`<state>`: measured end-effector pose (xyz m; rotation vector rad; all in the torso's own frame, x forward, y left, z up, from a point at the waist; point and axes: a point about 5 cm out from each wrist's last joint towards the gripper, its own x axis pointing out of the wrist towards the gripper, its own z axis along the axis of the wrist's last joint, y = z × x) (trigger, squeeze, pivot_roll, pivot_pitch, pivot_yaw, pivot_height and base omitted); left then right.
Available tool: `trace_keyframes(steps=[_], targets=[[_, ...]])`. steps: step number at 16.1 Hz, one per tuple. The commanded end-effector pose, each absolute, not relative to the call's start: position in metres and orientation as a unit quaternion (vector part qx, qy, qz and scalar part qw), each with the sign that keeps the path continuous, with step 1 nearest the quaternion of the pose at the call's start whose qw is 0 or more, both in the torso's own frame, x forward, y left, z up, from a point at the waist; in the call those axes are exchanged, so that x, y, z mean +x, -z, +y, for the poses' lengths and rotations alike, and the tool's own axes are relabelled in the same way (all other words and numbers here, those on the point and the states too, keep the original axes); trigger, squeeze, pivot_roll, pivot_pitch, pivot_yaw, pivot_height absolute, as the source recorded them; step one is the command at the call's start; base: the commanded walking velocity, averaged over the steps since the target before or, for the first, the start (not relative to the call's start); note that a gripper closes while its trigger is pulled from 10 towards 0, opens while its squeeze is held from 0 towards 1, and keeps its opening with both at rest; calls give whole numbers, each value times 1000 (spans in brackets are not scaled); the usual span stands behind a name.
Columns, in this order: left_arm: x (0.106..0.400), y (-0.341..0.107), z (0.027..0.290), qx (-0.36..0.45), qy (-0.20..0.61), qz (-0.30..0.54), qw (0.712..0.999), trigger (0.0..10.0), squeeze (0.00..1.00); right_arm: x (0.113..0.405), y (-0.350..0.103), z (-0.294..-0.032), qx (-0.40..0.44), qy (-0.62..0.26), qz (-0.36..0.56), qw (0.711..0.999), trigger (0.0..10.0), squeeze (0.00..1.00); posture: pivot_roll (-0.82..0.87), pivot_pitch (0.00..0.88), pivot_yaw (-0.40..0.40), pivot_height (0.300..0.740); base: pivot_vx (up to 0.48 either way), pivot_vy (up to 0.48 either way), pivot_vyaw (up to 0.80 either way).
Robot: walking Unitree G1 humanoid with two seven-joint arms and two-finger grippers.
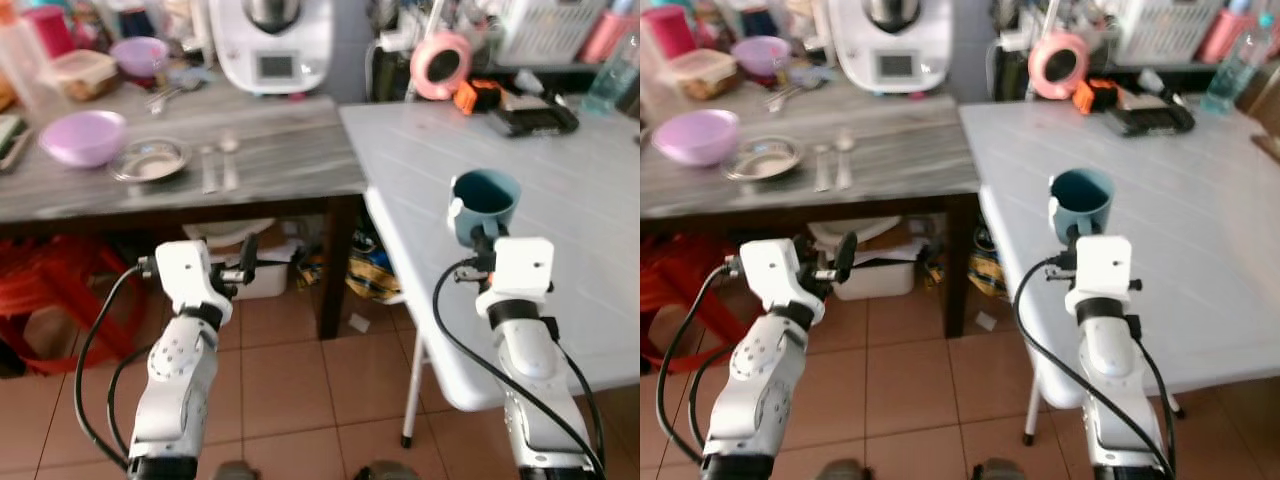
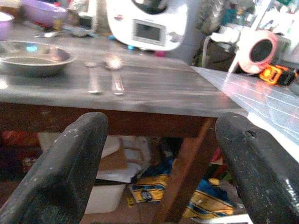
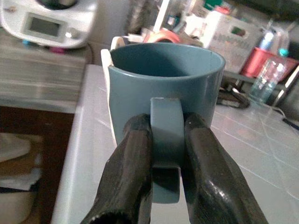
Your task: Setting the table
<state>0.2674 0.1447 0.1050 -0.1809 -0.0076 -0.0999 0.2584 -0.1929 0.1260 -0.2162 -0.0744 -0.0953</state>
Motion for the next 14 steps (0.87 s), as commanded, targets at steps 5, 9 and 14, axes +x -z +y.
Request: trace_keyframes(steps=[5,9,14], targets=[[266,-105,153,-66,24,-9,997,10000,0,264,-134,-189,-102,38,-55,992,10000,0,-24,0,-44,740,0,480,0],[267,-105,162,-47,-9,-20,999,10000,0,261,-130,-190,-93,52,-53,993,10000,0,-19,0,-26,740,0,480,0],[267,-100,170,-30,-28,-11,999,10000,0,258,-124,-186,-92,53,-50,993,10000,0,-10,0,0,740,0,384,0]])
